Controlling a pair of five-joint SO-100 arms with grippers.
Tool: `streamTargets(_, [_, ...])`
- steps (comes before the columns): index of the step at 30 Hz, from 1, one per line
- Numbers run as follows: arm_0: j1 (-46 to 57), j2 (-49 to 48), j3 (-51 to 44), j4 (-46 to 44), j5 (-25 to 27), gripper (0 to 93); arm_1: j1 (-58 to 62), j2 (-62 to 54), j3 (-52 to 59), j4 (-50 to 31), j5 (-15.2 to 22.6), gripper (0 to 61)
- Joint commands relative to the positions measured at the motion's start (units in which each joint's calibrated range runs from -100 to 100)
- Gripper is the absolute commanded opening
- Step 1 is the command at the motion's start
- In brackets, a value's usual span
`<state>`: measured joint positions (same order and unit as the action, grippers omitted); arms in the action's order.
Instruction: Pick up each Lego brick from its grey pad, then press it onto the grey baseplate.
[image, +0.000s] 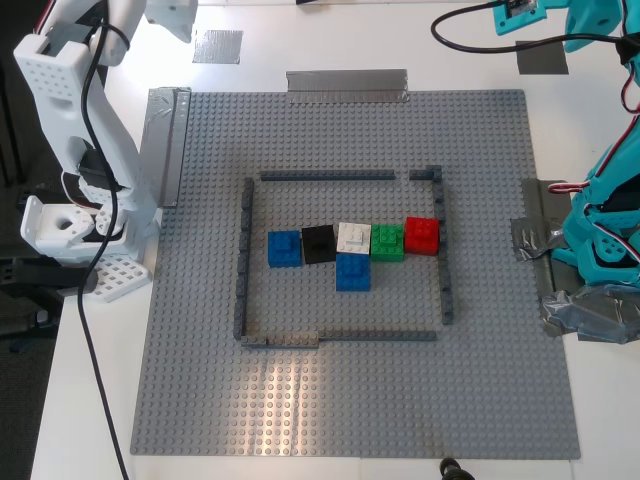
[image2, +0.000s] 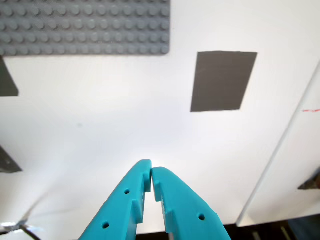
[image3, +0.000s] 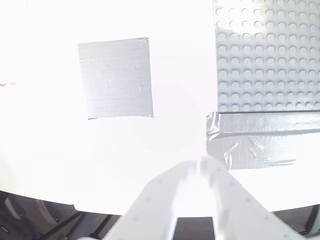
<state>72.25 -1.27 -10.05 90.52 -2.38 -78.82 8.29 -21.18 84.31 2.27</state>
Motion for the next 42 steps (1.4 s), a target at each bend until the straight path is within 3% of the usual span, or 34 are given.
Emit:
streamTargets(1, [0.11, -0.28, -0.20, -0.20, -0.33, 0.0, -0.72, 4.07, -13.63, 4.87, 0.78, 0.2])
streamTargets(7, [-0.83, -0.45, -0.29, -0.20, -0.38, 0.0, -0.58, 14.03, -32.05, 14.96, 1.32, 0.2])
streamTargets(12, [-1.05, -0.53, -0.83, -0.20, -0.19, 0.0, -0.58, 12.83, -30.33, 14.63, 0.34, 0.2])
streamTargets(15, [-0.69, -0.53, -0.74, -0.20, -0.28, 0.0, -0.51, 5.62, -18.23, 10.24, -0.20, 0.2])
streamTargets(18, [-0.54, -0.53, -0.29, -0.20, -0.24, 0.0, -0.43, -9.84, 10.12, -7.09, -1.27, 0.2])
streamTargets(20, [-0.54, -0.53, -0.92, -0.20, -0.09, 0.0, -0.58, -12.93, 14.63, -5.39, -1.56, 0.2])
streamTargets(27, [-0.40, -0.62, -1.01, -0.20, 0.01, 0.0, -0.87, -10.01, 11.20, -4.00, -1.03, 0.2])
streamTargets(33, [-0.40, -0.62, -1.01, 0.28, 0.01, 0.0, 0.51, -4.17, 0.10, 2.51, 0.19, 0.2])
streamTargets(42, [0.33, -0.53, -0.56, 0.12, 0.01, 0.0, 0.44, -4.34, 0.19, 2.34, -0.15, 0.2])
